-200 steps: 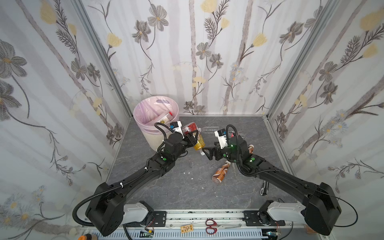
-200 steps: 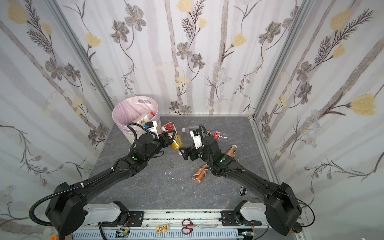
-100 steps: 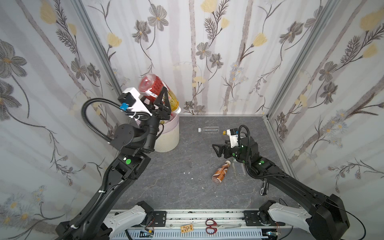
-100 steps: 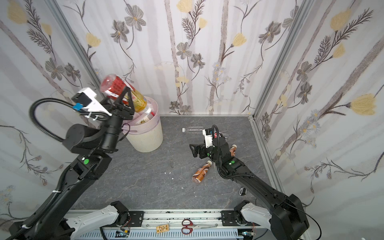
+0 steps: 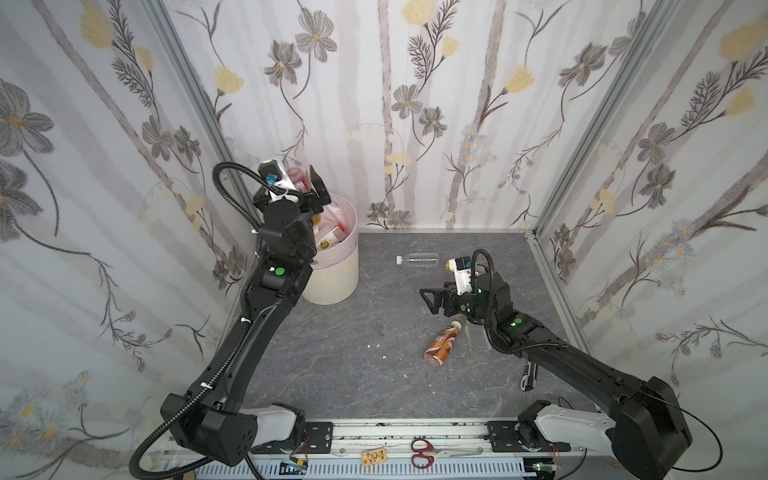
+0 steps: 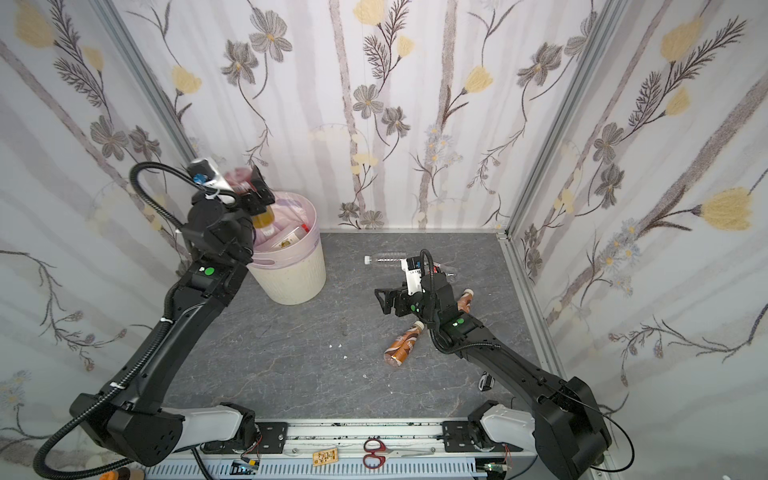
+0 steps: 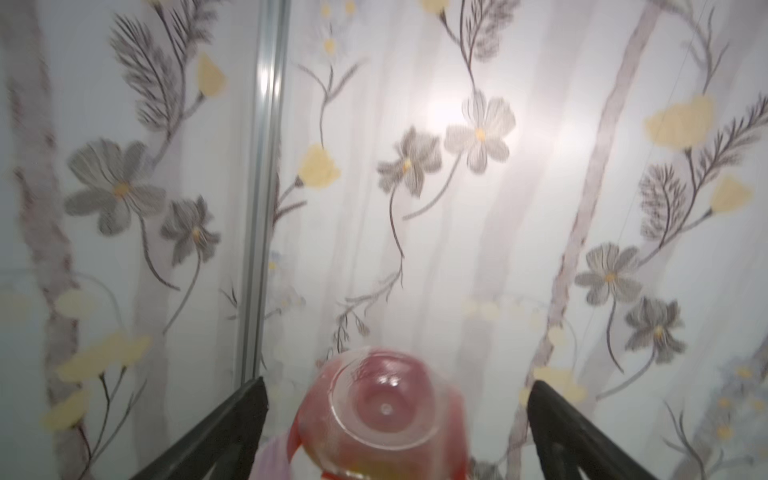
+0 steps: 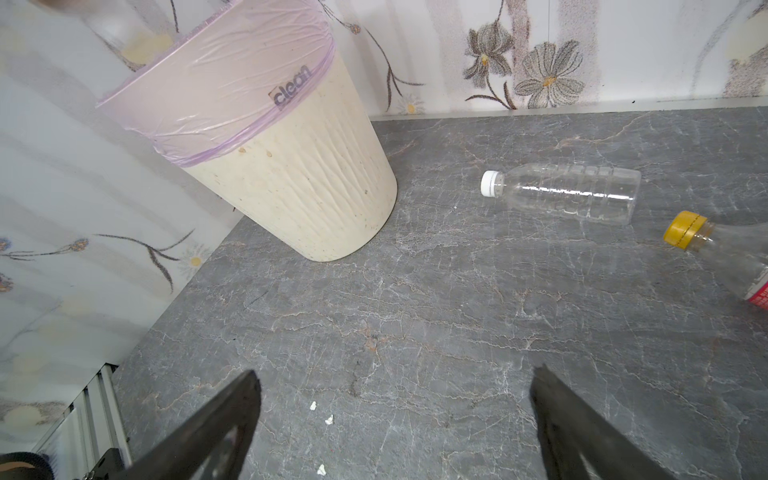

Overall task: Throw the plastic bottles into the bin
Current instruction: 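Open the left gripper to drop the gold-red bottle into the bin, then move the right gripper over the clear yellow-capped Coca-Cola bottle while the left gripper withdraws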

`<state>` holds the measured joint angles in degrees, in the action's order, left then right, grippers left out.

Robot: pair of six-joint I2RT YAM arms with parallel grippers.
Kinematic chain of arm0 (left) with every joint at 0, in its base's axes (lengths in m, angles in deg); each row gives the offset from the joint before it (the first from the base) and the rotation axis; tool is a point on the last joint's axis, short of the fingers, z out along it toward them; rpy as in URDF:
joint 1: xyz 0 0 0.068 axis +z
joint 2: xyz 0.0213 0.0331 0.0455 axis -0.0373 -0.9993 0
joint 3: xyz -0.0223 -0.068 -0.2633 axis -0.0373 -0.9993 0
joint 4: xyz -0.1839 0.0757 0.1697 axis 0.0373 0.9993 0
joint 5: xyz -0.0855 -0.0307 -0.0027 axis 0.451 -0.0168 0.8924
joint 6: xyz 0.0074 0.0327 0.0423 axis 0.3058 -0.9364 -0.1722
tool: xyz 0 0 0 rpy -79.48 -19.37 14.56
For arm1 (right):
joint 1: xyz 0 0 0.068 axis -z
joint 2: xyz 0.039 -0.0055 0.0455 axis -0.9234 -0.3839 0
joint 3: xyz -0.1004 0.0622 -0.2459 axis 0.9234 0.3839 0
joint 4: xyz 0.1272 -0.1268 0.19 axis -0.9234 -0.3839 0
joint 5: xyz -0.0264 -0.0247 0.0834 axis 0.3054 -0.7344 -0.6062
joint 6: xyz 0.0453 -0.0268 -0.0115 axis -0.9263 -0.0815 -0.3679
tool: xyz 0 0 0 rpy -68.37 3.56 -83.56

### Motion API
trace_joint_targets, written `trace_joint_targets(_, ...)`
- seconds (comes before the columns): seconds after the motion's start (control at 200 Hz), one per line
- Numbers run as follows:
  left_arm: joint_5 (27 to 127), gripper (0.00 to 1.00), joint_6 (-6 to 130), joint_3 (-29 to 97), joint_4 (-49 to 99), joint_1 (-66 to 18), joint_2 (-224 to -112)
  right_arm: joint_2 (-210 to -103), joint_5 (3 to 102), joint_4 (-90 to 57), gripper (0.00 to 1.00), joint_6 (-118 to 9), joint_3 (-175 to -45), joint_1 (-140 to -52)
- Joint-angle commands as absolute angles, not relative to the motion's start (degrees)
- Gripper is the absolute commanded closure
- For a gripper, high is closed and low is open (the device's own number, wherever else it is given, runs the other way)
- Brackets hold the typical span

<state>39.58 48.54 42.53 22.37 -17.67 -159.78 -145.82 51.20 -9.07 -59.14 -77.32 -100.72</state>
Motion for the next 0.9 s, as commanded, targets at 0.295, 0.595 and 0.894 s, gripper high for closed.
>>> trace_joint_targets(0.295,50.13,0.00,63.82,42.84,24.20,-19.73,-148.92,-146.98,51.47,-4.38,0.00,-60.95,-75.76,-100.65)
trace_joint_targets(0.595,54.97,0.00,70.39,34.82,23.76,-28.81,-151.73,-146.65,57.95,-9.48,0.00,-60.45,-78.63,-99.55)
trace_joint_targets(0.894,55.01,0.00,76.01,26.28,20.97,-39.73,-157.38,-149.58,64.11,-15.91,0.00,-60.32,-82.57,-92.15)
